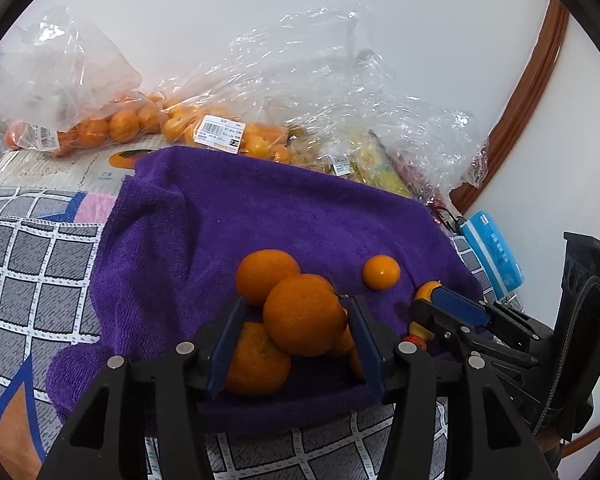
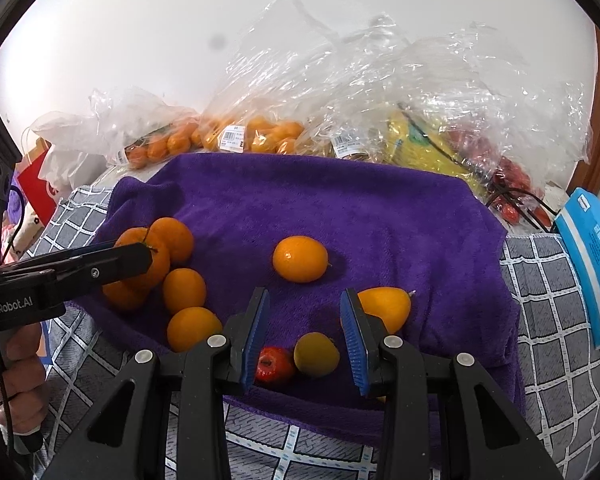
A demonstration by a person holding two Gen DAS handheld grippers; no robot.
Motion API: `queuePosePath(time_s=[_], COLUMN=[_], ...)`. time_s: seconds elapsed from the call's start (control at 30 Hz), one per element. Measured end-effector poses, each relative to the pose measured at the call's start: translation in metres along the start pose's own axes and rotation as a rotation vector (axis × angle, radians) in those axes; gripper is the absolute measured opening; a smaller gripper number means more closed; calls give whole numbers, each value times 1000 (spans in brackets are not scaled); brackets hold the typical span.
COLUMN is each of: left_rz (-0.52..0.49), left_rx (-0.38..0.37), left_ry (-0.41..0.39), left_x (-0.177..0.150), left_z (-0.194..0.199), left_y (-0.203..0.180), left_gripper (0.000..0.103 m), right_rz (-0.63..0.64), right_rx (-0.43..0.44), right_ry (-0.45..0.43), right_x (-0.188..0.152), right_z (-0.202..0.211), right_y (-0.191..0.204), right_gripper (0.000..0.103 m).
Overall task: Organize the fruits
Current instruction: 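Open both tools to release the mandarins on the towel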
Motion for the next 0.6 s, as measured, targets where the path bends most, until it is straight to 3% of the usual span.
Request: queuePosePath(time_s=[0.27,0.6], left_rz=[-3,-10], left_rx=[43,39], left_ry=[-29,-56], left_x=[3,6], left_z=[9,18], left_y=[2,0], left_gripper=[66,67], right_rz=[5,-1], right_rx=[-7,-12], right_ry=[-6,-13], right_x=[0,1], right_z=[0,3], right_y=[1,-1], right_gripper=[41,41])
Point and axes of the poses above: each gripper's, at about its wrist camera, not at the fingertips, and z roughly against the way its jaws point, y to its left, x to its top, the point moved 5 cm from there along -z, roughly the way its jaws point, and after that the axes turned 12 degrees about -x, right-handed, at the moved point
